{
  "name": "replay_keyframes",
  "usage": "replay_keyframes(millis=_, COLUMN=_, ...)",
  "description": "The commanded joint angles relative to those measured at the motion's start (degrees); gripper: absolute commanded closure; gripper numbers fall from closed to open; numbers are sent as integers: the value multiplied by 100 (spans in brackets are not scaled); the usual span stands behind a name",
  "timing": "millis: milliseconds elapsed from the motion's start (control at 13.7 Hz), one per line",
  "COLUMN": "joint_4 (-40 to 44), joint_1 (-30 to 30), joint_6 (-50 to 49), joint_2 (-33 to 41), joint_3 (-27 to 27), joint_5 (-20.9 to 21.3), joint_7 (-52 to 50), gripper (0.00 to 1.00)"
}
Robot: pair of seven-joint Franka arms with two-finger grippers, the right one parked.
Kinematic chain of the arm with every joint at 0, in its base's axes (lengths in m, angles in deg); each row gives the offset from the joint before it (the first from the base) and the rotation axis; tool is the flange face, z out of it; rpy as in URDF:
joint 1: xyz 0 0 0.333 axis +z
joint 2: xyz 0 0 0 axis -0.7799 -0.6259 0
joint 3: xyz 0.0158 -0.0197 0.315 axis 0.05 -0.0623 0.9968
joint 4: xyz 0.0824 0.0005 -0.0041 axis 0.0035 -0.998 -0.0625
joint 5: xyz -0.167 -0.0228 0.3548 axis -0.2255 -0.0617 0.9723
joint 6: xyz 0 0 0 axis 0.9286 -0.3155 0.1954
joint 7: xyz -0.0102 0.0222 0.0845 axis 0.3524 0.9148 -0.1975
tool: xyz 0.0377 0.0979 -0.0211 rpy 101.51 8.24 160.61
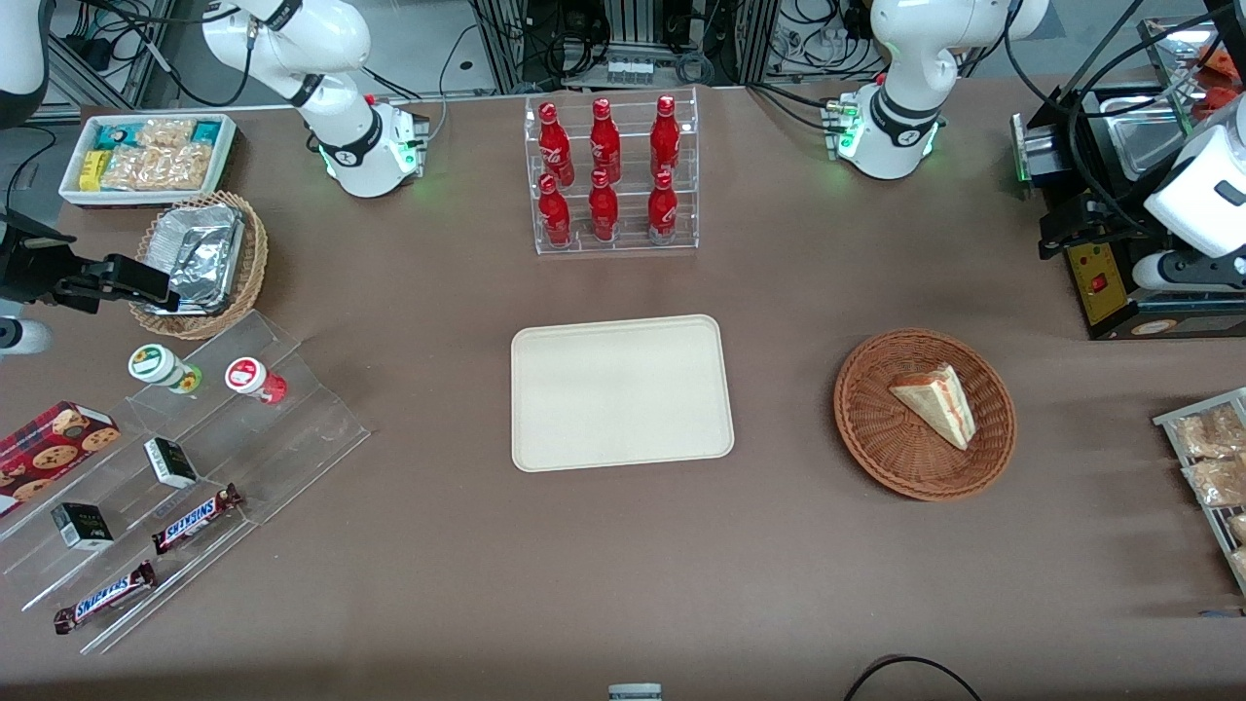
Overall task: Place sandwich from basket to tray
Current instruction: 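Move the left gripper over the wicker basket above the sandwich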
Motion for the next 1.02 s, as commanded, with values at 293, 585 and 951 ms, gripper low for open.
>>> replay_keyframes(millis=293, joint_4=-168, joint_1=23, joint_6=57, joint_2=15, joint_3=-42, joint_5=-14, joint_7=-92, gripper=0)
replay_keyframes(millis=585, joint_4=-810, joint_1=23, joint_6=628, joint_2=-11, joint_3=-42, joint_5=-49, joint_7=-92, gripper=0)
replay_keyframes(millis=951, joint_4=-1802, joint_1=23, joint_6=1892, joint_2=-125, joint_3=-42, joint_5=-49, joint_7=-92, gripper=0)
